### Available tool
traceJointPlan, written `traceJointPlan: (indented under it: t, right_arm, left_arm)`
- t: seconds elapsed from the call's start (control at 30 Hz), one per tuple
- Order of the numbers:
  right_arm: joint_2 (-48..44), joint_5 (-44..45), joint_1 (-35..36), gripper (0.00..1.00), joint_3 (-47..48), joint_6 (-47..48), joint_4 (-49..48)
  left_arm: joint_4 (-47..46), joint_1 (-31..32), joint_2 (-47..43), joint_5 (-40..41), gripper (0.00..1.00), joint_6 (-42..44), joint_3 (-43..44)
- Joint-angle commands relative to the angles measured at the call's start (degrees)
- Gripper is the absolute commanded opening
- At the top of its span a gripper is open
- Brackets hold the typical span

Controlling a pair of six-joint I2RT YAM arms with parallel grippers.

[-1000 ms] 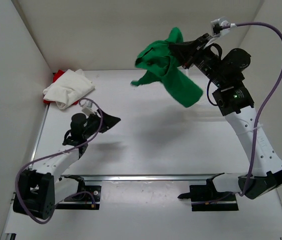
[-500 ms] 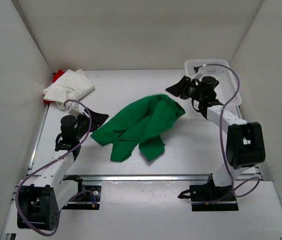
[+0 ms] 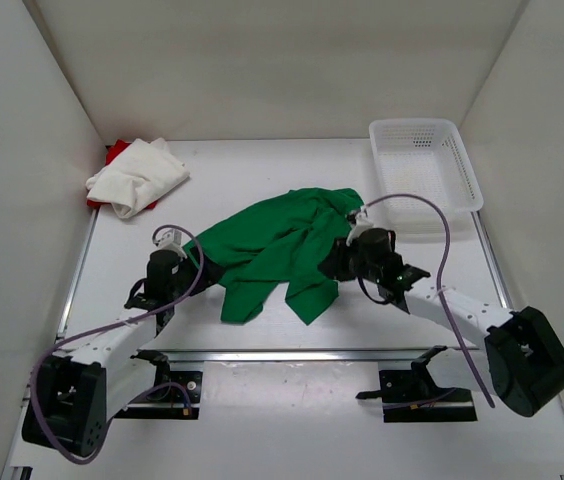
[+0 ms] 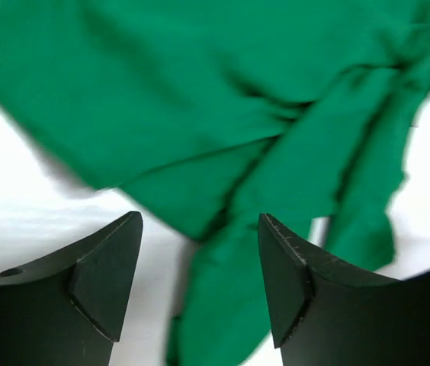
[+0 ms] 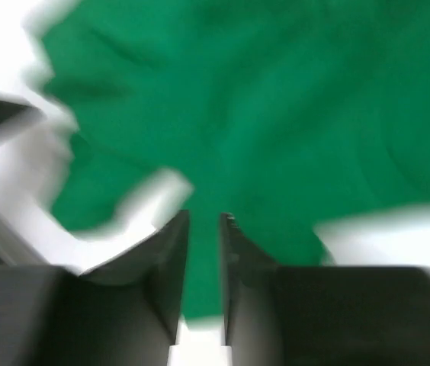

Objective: Fold and stack the t-shirts
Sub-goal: Flatten out the tshirt

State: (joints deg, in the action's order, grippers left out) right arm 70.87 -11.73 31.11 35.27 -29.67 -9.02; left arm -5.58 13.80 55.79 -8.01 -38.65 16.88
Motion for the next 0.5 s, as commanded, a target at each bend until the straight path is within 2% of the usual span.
traceJointPlan:
  t: [0.0, 0.03, 0.07, 0.2, 0.27, 0.4, 0.47]
  right_arm:
    - [-3.2, 8.7, 0.4, 0.23, -7.3, 1.3, 5.9]
    - [-3.8, 7.5, -0.1, 0.33, -9.0, 0.8, 5.3]
    - [-3.8, 5.3, -0.5, 0.38, -9.8, 1.8, 4.4]
    - [-3.5, 5.7, 4.8, 0.49, -9.1, 3.6, 0.7]
    - [-1.5, 6.1, 4.8, 0.56, -7.7, 3.4, 0.8]
    - [1.3, 8.2, 0.3, 0.59, -9.2, 0.6, -1.4]
    - [1.1, 9.4, -1.8, 0.59, -9.9, -0.6, -2.0]
  left_arm:
    - [-4.6, -1.1, 3.6, 1.1, 0.73, -1.7, -1.9]
    - [-5.1, -1.4, 6.5, 0.9, 0.75, -1.7, -1.0]
    - [-6.6, -0.8, 9.2, 1.1, 0.76, -1.8, 0.1]
    - [-13.2, -1.1, 15.0, -1.4, 0.79, -5.1, 2.4]
    - [-13.1, -0.1, 17.8, 1.5, 0.82, -5.1, 5.5]
    - [-13.1, 0.1, 25.6, 0.2, 0.83, -5.1, 10.0]
    - [-13.0, -0.2, 29.6, -0.9, 0.8, -5.6, 11.5]
